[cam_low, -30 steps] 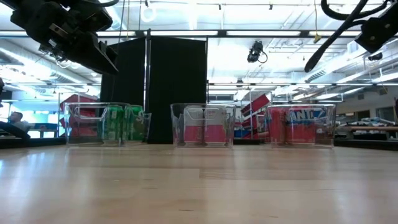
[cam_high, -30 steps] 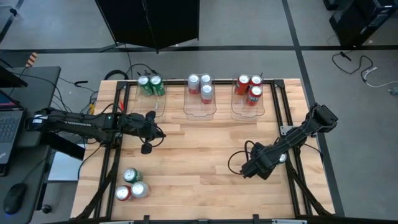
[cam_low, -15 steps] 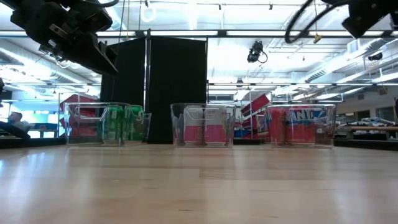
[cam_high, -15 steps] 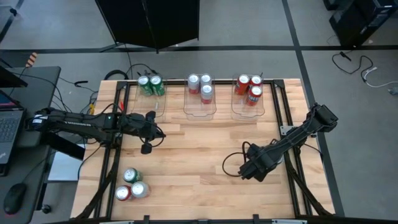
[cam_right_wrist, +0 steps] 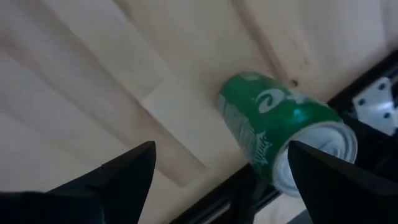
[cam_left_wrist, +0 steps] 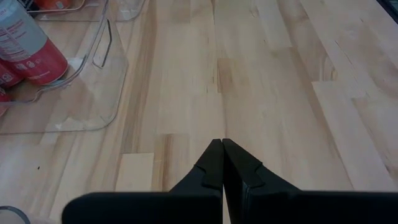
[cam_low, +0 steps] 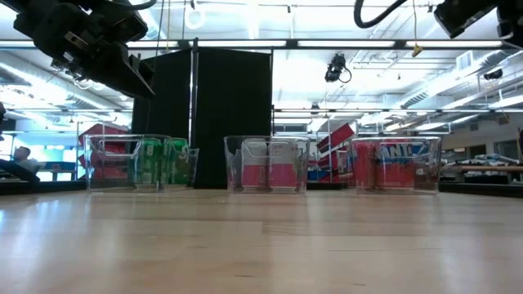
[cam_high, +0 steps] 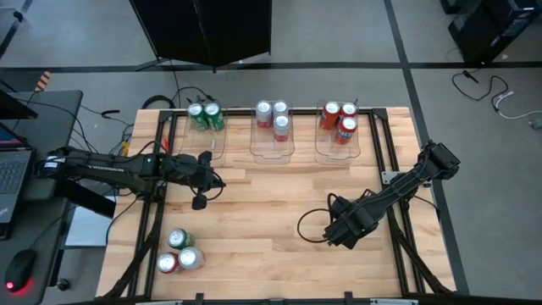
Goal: Sort soda cans
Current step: Put the green soda can into the left transparent bin
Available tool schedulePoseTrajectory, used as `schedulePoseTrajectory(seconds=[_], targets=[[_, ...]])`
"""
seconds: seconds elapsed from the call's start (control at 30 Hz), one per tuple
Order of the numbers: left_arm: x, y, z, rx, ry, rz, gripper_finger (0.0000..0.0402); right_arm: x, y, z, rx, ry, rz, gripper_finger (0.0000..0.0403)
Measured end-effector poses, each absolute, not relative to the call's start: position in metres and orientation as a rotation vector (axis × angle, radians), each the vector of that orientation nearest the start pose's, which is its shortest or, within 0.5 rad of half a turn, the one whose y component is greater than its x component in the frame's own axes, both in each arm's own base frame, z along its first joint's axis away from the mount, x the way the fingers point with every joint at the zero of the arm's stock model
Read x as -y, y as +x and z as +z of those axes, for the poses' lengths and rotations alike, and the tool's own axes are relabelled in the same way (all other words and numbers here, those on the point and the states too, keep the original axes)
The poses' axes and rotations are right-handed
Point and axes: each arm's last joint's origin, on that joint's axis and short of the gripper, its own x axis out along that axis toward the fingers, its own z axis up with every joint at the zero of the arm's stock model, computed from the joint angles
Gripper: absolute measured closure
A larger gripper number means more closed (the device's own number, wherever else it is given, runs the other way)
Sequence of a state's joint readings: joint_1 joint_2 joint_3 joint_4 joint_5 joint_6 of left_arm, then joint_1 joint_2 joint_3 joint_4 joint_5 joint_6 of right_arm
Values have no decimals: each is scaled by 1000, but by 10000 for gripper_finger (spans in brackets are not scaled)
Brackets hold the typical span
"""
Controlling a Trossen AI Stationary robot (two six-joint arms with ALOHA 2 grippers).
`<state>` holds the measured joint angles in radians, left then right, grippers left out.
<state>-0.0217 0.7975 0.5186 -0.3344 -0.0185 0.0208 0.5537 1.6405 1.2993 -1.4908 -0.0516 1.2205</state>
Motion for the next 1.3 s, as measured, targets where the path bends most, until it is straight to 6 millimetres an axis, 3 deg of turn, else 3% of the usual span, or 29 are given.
schedulePoseTrajectory(seconds=[0.23,0.5,0.9,1.1,1.2,1.3], targets=[[3,167,227,-613,32,-9,401,-132,221,250,-1697,342,-782,53],[3,167,227,-614,32,-9,401,-121,225,247,-1710,317,-780,57],[3,167,227,-615,33,-10,401,-103,226,235,-1799,225,-713,88],[3,167,227,-615,30,-9,401,-97,234,234,-1738,155,-652,96],[3,167,227,-617,29,-8,401,-98,246,230,-1628,206,-606,96],[3,166,226,-631,30,-9,401,-99,259,228,-1570,392,-556,114]])
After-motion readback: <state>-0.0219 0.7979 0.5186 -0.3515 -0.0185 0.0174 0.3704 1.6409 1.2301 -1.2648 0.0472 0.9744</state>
